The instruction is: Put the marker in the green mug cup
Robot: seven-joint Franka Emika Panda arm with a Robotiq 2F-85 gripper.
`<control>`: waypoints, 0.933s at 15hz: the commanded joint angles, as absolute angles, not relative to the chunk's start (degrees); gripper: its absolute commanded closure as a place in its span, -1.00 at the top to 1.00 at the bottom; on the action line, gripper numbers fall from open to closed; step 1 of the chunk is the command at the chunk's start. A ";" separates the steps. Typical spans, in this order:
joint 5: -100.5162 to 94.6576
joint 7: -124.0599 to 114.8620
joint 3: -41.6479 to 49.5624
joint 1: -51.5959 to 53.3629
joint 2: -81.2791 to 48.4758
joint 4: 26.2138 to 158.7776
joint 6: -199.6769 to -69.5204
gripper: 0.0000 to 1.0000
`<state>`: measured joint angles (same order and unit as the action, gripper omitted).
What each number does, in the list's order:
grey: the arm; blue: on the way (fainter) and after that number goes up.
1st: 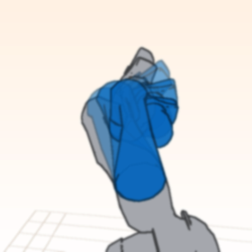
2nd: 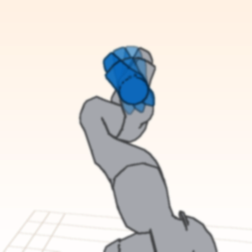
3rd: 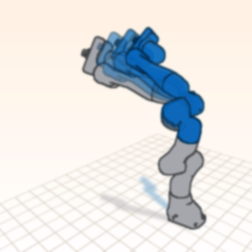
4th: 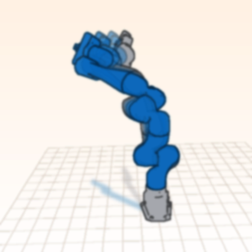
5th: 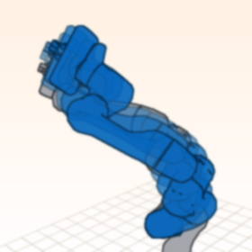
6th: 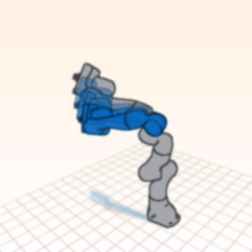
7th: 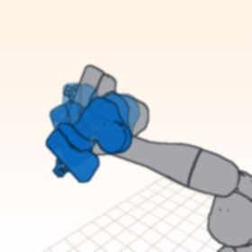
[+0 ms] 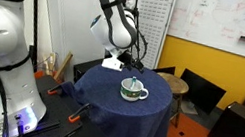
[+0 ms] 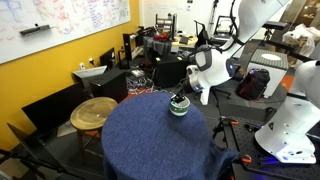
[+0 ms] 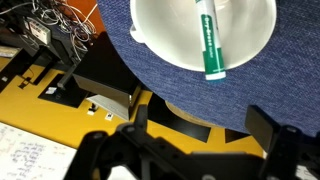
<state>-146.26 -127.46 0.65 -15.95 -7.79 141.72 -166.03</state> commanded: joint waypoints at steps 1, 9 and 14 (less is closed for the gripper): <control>-147.01 -127.23 0.88 -16.35 -2.83 143.01 -169.95 1.00; -147.02 -124.46 1.52 -16.39 2.33 142.15 -177.96 1.00; -148.16 -122.79 1.84 -16.39 3.50 140.37 -184.34 1.00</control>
<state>-146.26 -124.04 1.37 -16.05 1.86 141.74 -178.96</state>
